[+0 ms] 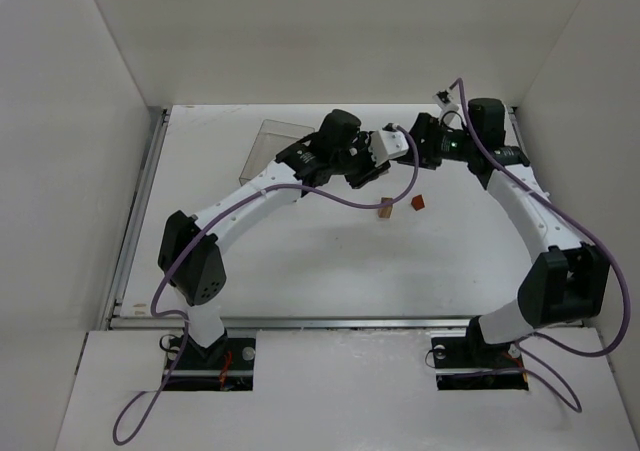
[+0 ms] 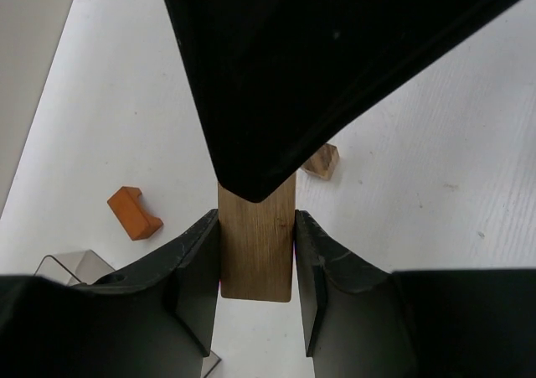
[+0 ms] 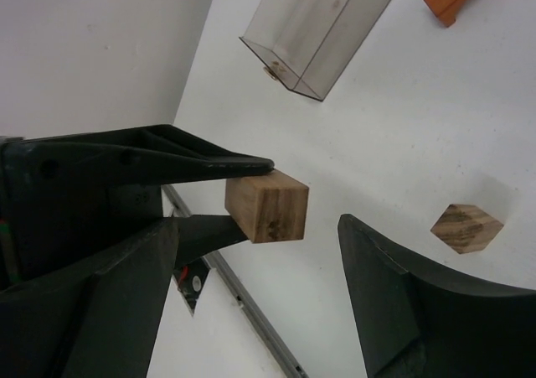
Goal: Build the wood block tower
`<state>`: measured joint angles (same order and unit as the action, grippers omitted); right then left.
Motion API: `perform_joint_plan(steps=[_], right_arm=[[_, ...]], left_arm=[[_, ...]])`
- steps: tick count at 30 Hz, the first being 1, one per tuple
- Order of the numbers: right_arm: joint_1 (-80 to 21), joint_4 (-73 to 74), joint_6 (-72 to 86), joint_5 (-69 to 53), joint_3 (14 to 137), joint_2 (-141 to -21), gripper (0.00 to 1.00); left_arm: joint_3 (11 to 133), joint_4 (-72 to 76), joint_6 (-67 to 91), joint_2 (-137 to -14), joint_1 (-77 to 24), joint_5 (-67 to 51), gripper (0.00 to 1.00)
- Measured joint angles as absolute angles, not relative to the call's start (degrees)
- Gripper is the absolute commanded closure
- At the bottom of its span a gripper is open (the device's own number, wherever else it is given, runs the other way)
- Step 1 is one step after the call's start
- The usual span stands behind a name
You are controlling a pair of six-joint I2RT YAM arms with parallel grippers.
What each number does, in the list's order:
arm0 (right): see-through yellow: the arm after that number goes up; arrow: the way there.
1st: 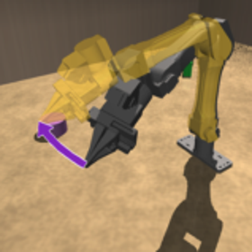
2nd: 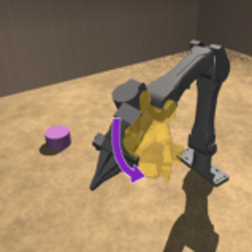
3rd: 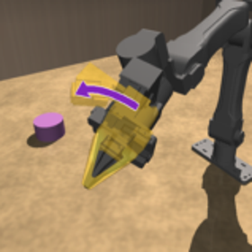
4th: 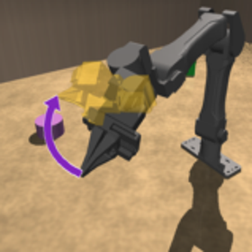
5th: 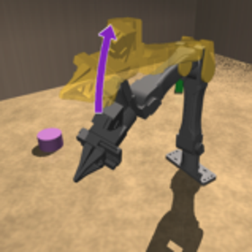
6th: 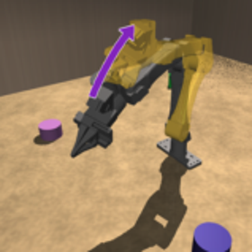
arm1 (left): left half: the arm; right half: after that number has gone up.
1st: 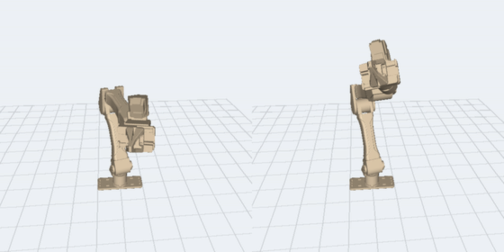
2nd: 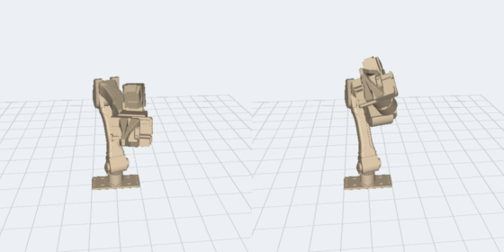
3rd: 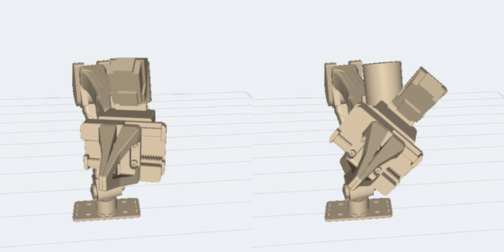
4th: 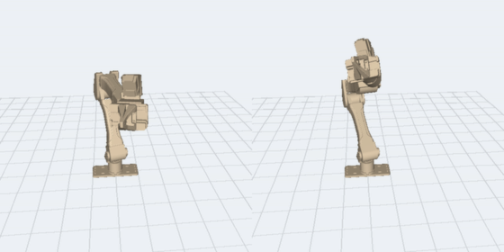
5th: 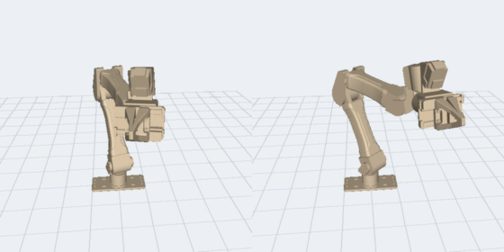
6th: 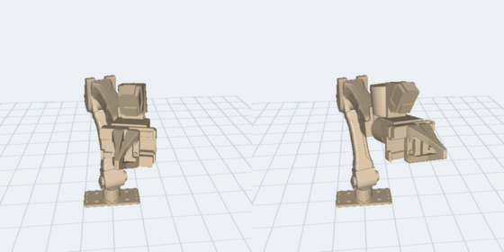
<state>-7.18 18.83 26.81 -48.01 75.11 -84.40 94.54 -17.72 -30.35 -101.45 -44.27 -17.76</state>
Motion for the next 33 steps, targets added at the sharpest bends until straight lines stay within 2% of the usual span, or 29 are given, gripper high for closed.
perform_joint_plan(steps=[5,10,14,17,18,22,24,26,28,29,30,33], right_arm=[[-7.92,18.83,26.85,-46.92,73.45,-85.76,0.19],[-9.21,18.72,26.94,-47.05,72.99,-87.66,0.29],[-10.00,17.65,28.01,-47.48,72.42,-88.75,0.41],[-10.44,16.86,28.86,-48.38,72.36,-88.75,0.59],[-10.61,16.40,29.02,-48.45,72.36,-88.75,0.72],[-10.79,15.75,29.58,-48.56,72.36,-88.99,1.00],[-10.98,15.53,29.63,-48.38,72.36,-89.06,1.00],[-11.00,15.33,29.63,-48.12,72.36,-89.06,1.00],[-11.27,15.38,29.65,-47.53,72.38,-89.06,1.00],[-11.51,15.55,29.58,-47.07,72.51,-89.06,1.00],[-11.88,16.05,29.52,-46.02,72.84,-89.06,1.00],[-13.91,19.68,29.10,-40.25,74.65,-89.06,1.00]], left_arm=[[94.54,-17.80,-29.89,-101.45,-44.27,-17.74,1.00],[94.54,-17.80,-29.56,-101.45,-44.27,-17.74,1.00],[94.54,-17.87,-29.45,-101.45,-44.27,-17.74,1.00],[94.54,-18.13,-29.36,-101.45,-44.27,-17.56,1.00],[94.54,-18.26,-29.36,-101.45,-44.27,-17.32,1.00],[94.52,-18.59,-29.06,-101.43,-44.16,-16.78,1.00],[94.52,-18.72,-28.75,-101.43,-44.27,-16.08,0.97],[94.52,-18.70,-28.18,-101.43,-44.42,-15.22,0.86],[94.52,-18.74,-27.55,-101.43,-44.64,-14.13,0.67],[94.50,-18.90,-27.16,-101.43,-44.66,-13.52,0.30],[94.45,-18.90,-27.14,-101.43,-44.69,-12.82,0.00],[94.26,-19.07,-25.82,-101.38,-44.69,-9.85,0.00]])
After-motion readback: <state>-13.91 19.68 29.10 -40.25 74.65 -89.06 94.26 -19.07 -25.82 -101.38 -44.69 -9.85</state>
